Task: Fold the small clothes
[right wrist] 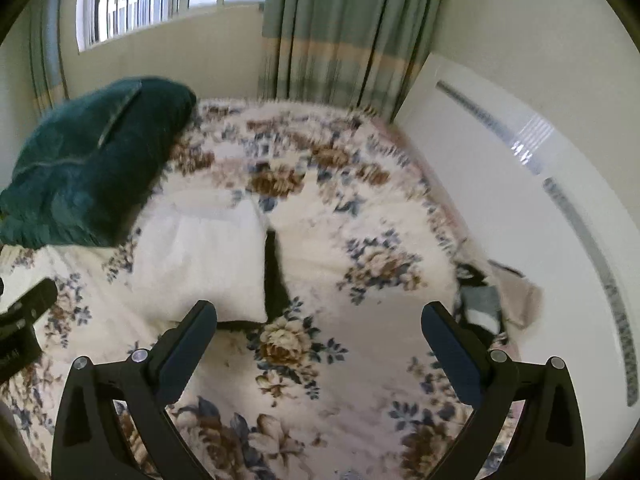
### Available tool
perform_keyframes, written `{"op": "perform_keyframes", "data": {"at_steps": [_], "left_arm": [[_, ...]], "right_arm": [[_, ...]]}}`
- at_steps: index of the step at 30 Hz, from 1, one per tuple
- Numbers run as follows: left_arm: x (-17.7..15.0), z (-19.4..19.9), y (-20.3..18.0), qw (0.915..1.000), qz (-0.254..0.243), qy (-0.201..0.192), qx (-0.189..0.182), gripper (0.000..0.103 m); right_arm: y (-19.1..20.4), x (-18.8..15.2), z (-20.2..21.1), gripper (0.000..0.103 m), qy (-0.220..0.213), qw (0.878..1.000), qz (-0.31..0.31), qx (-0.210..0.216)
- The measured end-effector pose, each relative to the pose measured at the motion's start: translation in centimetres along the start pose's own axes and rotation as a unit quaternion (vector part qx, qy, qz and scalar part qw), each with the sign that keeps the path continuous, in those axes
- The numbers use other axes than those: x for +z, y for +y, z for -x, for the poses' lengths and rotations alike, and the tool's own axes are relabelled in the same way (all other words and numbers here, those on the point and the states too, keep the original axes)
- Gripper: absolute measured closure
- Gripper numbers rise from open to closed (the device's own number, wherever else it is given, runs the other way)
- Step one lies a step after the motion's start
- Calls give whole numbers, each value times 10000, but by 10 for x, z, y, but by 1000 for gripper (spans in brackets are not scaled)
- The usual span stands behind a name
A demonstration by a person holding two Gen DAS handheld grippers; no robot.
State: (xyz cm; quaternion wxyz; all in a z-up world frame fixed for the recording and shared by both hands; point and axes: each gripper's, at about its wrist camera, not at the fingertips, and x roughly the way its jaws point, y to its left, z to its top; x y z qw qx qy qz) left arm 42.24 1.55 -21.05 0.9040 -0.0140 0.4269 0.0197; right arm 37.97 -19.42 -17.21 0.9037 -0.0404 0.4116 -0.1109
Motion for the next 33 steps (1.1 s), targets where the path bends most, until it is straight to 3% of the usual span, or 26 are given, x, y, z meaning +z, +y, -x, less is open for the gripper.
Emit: {"op": "perform_keyframes", "data": {"at_steps": [8,15,24,33], "left_arm": [[-2,128,-4,9993,-30,-371,-90,0],[-13,208,-1,9976,15,-679,-117,0],[-36,262,2,9963,-60,-837,-181,0],[-50,288,5,9956,-37,-939,-18,0]], "right_arm": [[-29,-3,141,0,-437,9990,-80,69],[-45,-12,246,0,-870,9960,-110,161],[-54,-35,322,0,-1098,9936,-81,242],[-65,-49,351,0,-1213,9921,-106,293]]}}
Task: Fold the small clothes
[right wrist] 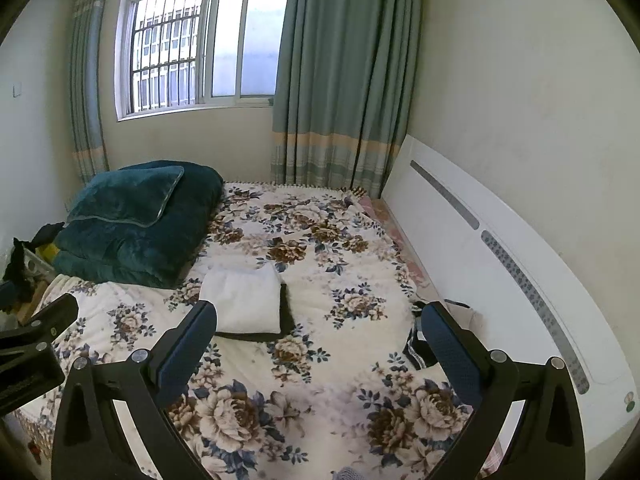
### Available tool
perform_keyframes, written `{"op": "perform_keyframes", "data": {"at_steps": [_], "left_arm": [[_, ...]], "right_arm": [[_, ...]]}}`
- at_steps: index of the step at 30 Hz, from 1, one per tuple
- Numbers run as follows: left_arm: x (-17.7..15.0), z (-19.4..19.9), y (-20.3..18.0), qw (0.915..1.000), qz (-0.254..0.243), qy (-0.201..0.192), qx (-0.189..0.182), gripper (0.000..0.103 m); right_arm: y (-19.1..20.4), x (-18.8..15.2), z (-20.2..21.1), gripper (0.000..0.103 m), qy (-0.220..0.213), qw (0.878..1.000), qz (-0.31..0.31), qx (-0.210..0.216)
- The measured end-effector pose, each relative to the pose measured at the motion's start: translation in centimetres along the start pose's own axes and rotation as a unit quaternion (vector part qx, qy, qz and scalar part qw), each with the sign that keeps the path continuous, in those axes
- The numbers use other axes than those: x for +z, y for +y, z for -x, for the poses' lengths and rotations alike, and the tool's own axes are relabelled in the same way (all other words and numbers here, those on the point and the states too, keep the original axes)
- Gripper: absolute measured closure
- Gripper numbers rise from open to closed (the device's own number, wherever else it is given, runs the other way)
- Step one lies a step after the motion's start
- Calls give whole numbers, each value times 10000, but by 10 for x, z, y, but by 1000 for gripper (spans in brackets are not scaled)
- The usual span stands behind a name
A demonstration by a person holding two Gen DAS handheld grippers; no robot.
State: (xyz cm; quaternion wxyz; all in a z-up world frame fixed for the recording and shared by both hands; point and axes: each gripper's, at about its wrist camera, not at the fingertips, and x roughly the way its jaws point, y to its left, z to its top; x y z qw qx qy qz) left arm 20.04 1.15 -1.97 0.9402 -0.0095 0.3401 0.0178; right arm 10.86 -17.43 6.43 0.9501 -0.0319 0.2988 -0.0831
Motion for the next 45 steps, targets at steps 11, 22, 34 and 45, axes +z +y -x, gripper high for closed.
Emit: {"op": "perform_keyframes", "data": {"at_steps": [11,22,34,45], "left_arm": [[-6,19,4,9997,101,-167,147,0],[-6,28,7,9996,101,-185,184,0],[-11,40,10,9994,111,-227,228,0],[-11,41,9,9994,87,-239,237,0]], "right_arm": [[-4,0,9,0,8,9998,3,211],[-2,-1,17,0,17,9992,74,400],[-1,-3,21,0,41,9989,101,459],[-1,-4,28,0,67,9983,50,574]]}}
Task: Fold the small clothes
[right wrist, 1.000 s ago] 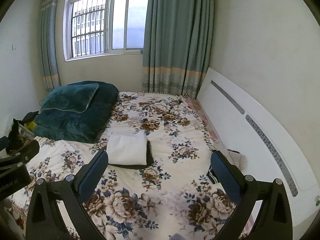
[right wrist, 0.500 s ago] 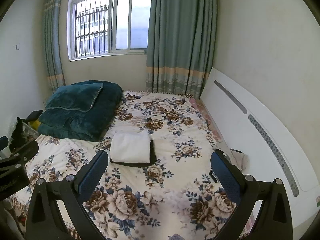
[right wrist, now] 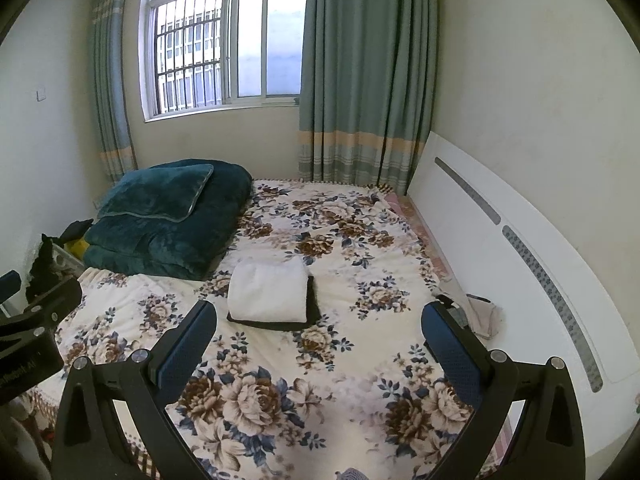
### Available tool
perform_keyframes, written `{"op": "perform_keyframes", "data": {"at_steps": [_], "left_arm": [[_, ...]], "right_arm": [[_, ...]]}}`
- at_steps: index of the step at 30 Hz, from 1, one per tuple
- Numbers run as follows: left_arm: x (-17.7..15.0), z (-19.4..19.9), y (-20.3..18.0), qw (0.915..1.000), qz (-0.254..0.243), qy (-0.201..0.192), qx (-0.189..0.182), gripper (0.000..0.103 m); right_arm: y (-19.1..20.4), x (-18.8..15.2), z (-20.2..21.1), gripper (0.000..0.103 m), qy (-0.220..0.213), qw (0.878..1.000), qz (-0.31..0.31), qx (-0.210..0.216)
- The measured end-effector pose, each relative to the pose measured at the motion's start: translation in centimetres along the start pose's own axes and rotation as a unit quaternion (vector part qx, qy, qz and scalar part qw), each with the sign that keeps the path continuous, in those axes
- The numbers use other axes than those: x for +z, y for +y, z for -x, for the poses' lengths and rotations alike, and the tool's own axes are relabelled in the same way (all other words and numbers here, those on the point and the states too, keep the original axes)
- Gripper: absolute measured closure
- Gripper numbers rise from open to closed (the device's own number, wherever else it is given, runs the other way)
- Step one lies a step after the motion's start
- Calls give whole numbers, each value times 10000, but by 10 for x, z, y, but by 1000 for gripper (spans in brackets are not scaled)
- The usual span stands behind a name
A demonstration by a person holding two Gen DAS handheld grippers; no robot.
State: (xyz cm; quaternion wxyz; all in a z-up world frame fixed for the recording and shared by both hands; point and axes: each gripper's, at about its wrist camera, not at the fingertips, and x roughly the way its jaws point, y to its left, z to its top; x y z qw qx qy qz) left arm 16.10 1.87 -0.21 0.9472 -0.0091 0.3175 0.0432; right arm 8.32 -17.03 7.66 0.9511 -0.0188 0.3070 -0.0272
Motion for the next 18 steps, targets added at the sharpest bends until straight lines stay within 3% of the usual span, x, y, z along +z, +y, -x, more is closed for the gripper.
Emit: {"op": "perform_keyframes", "data": {"at_steps": [18], "left_arm": [[-1,3,-3,10000,-25,-3,-17,0]], "right_arm": [[-1,-3,2,0,-6,10000,-38,3]]}}
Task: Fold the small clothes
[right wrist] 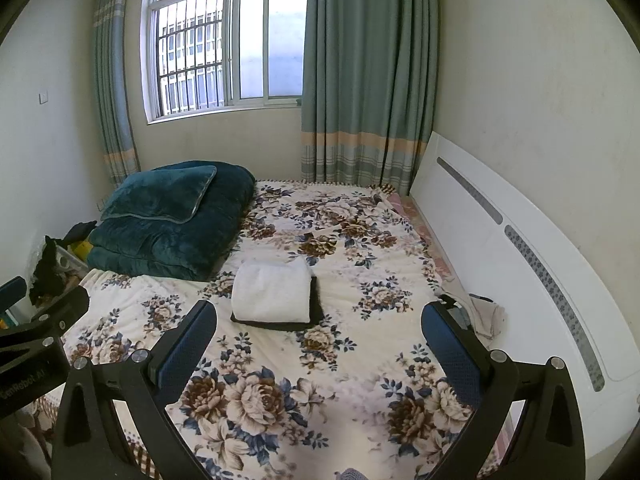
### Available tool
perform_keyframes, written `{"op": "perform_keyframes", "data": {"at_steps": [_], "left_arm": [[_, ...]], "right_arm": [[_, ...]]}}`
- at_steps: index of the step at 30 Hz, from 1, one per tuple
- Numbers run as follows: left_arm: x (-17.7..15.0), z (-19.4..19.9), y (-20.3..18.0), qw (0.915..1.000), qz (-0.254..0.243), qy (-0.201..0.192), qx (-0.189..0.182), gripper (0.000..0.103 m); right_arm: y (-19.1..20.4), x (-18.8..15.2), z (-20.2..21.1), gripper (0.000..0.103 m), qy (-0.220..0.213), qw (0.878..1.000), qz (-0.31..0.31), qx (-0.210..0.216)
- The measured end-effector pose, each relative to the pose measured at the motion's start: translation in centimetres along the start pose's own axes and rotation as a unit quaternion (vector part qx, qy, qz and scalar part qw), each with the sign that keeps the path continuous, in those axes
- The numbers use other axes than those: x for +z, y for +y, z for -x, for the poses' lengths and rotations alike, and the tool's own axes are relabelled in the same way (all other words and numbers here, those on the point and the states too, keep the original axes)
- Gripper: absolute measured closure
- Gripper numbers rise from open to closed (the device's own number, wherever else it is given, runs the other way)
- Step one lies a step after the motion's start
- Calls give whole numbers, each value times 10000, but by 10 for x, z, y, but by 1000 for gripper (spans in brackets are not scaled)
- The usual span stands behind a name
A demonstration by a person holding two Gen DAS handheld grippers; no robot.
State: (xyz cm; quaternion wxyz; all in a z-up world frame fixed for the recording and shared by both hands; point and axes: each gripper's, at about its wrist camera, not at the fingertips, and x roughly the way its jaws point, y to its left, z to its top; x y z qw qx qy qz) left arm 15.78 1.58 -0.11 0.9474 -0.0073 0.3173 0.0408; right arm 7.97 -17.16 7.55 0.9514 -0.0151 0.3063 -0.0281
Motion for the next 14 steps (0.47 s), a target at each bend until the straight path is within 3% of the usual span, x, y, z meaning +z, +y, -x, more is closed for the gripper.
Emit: {"op": "perform_keyframes", "data": {"at_steps": [14], "left_arm": [[2,3,-1,10000,27,-40,48,0]], "right_arm": [[6,1,-1,0,-27,10000,-11,8]]}}
